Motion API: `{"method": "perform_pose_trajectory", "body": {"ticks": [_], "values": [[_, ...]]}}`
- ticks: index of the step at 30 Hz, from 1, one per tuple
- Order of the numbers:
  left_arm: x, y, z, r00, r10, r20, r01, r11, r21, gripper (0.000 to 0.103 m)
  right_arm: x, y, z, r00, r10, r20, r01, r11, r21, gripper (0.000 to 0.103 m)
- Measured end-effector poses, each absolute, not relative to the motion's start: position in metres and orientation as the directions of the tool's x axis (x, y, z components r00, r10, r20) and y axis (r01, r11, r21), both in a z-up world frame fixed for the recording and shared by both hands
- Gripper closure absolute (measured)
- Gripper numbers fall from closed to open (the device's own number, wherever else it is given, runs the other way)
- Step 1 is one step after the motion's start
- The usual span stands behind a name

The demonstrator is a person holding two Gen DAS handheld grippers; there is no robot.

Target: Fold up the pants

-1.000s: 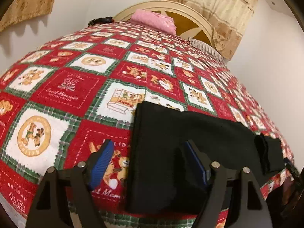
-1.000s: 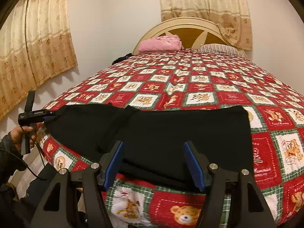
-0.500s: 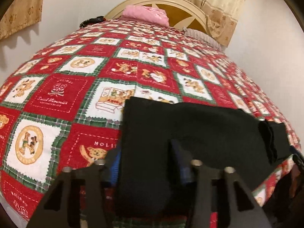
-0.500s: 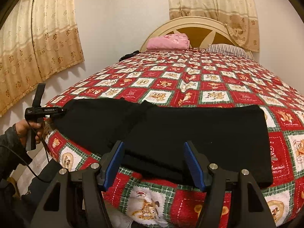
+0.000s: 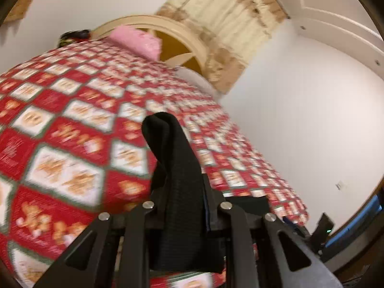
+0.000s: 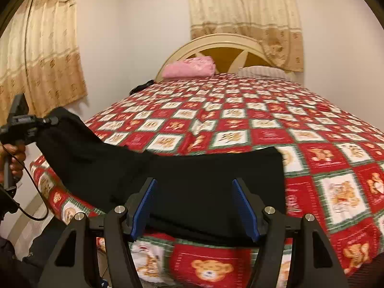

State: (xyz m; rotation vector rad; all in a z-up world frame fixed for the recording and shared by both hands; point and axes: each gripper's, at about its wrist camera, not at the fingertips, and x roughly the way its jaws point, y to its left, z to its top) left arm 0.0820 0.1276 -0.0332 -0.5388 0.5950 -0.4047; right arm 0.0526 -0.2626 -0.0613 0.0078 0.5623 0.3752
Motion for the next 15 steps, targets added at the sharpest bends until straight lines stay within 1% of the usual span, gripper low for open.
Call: {"method": "perform_pose_trajectory", "body": {"ticks": [4, 8, 11, 15], "values": [[0.097, 0.074, -0.003, 0.716, -0.584, -0.383, 0.305, 0.754, -0.581, 0.082, 0.052, -0.287, -0.056, 0.804, 0.317, -0.503, -0.296, 0.947, 0.122, 0.036], [0.113, 0.018, 0.011, 0.649, -0.657, -0.385, 0.393, 0.722, -0.570, 0.082, 0.049, -0.312, -0.056, 0.821, 0.282, -0.497, -0.247, 0.959, 0.137, 0.035], [0.124, -0.026, 0.009, 0.585, -0.696, -0.416, 0.442, 0.704, -0.556, 0.082, 0.047, -0.329, -0.056, 0.831, 0.257, -0.493, -0.210, 0.966, 0.149, 0.035], [0.143, -0.087, -0.013, 0.489, -0.725, -0.485, 0.488, 0.689, -0.536, 0.082, 0.046, -0.350, -0.060, 0.839, 0.243, -0.487, -0.167, 0.966, 0.195, 0.035]]}}
